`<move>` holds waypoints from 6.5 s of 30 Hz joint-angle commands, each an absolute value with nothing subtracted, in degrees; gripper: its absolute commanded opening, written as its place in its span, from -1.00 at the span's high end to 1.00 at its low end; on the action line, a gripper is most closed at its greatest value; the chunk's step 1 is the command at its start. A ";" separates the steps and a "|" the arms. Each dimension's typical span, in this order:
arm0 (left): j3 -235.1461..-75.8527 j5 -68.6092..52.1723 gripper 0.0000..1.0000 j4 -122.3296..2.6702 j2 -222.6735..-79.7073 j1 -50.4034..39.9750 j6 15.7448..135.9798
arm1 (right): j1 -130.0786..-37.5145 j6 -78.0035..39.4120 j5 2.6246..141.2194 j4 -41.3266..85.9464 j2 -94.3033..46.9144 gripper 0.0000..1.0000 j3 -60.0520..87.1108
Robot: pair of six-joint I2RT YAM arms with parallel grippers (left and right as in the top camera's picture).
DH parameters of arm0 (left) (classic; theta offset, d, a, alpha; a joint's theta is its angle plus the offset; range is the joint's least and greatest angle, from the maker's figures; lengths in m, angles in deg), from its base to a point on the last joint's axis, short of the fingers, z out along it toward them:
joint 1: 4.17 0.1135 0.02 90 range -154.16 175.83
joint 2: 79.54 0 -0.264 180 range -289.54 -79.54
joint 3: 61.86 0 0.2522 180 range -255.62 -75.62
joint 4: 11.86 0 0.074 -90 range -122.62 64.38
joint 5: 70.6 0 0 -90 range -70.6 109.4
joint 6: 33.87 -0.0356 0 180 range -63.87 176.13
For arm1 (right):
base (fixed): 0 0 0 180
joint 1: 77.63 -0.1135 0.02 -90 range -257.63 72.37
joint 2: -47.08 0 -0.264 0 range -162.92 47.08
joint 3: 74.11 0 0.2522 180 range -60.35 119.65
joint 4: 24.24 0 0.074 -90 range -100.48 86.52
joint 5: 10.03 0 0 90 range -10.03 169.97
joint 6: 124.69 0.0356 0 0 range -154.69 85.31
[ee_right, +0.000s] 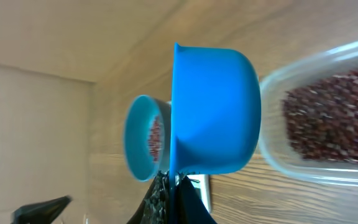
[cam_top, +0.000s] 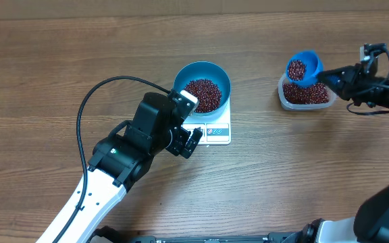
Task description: Scoop item into bowl and weigh 150g on scale
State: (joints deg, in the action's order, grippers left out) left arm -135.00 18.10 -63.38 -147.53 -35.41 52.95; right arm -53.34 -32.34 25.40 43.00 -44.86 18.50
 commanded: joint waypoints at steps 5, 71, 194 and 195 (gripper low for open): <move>-135.13 18.10 -0.99 -63.29 -146.76 -35.30 52.44 | -56.07 -31.27 20.50 42.80 -37.15 0.93 19.66; -135.13 18.10 -0.99 -63.29 -146.76 -35.30 52.44 | -96.18 -30.27 60.87 23.63 -42.74 0.93 19.59; -135.13 18.10 -0.99 -63.29 -146.76 -35.30 52.44 | -99.44 -51.29 65.86 24.51 -42.74 0.93 19.59; -135.13 18.10 -0.99 -63.29 -146.76 -35.30 52.44 | -99.44 -51.29 65.86 24.51 -42.74 0.93 19.59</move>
